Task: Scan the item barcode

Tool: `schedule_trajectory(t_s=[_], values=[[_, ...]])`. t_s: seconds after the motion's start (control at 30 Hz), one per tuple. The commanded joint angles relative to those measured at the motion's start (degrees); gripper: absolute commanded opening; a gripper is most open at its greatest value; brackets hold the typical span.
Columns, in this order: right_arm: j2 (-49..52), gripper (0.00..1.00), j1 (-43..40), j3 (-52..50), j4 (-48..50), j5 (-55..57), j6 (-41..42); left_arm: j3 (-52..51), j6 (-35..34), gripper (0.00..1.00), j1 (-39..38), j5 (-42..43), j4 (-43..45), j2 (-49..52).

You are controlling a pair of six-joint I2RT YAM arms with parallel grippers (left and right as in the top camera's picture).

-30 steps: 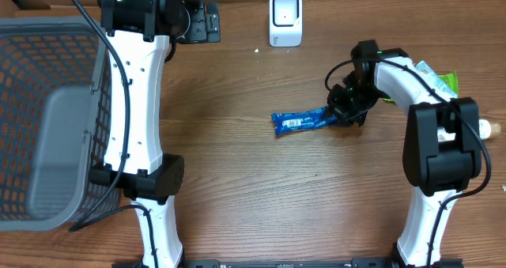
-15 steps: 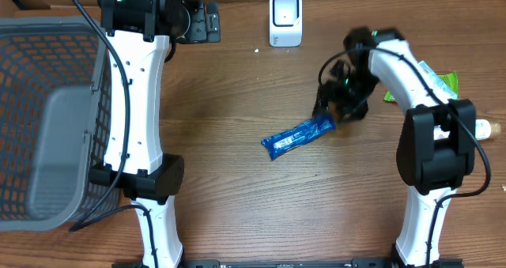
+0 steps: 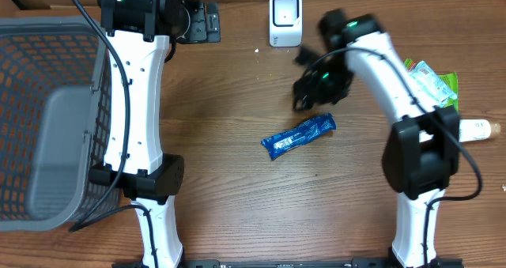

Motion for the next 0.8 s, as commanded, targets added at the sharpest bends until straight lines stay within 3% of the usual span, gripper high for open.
schedule_trajectory(t_s=[0.0, 0.43, 0.67, 0.77], values=[[-0.48, 0.69, 5.38, -4.20, -0.20, -1.66, -3.50, 0.39, 0.02, 1.00, 0.52, -0.70, -0.07, 0.39], [-0.46, 0.68, 19.45, -15.12, 7.91, 0.85, -3.56, 0.39, 0.02, 1.00, 0.57, -0.72, -0.07, 0.39], [-0.46, 0.69, 20.04, -15.72, 15.19, 13.90, -0.09, 0.39, 0.02, 1.00, 0.57, -0.70, -0.07, 0.39], [-0.46, 0.79, 19.23, -15.72, 20.17, 24.24, 5.97, 0.39, 0.02, 1.00, 0.57, -0.72, -0.07, 0.39]])
